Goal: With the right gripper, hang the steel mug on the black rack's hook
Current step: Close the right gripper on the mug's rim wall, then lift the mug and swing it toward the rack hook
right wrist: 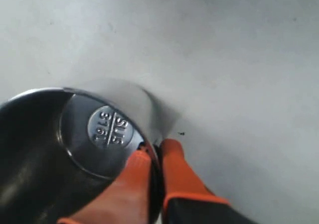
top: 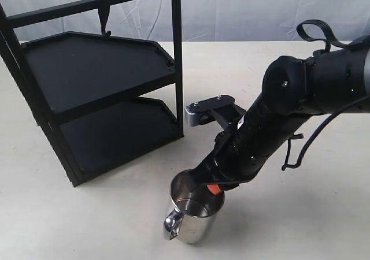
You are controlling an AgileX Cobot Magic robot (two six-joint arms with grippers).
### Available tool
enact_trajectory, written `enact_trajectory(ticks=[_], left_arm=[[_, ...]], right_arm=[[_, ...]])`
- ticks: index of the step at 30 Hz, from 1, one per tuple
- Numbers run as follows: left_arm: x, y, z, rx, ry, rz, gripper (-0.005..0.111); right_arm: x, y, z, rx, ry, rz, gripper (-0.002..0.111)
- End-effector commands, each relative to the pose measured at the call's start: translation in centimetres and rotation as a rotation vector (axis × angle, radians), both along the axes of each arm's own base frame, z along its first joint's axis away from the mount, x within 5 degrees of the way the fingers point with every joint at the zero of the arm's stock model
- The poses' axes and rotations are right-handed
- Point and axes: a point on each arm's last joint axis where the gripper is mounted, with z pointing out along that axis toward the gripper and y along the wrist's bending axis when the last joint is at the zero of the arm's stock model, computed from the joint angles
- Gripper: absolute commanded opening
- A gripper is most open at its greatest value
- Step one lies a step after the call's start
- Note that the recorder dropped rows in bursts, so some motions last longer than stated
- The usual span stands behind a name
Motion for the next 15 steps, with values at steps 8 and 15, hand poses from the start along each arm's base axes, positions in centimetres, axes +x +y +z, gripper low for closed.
enact_trajectory(ticks=[8, 15], left_arm=[[0.0, 0.0, 0.1, 0.000, -0.008, 0.000, 0.000], [0.0, 0.0, 0.1, 0.000, -0.008, 0.000, 0.000]], right_arm=[[-2.1, 1.8, 1.2, 0.216, 0.314, -0.101, -0.001], [-1.2, 2.9, 2.5, 0.435, 0.398, -0.296, -0.001]])
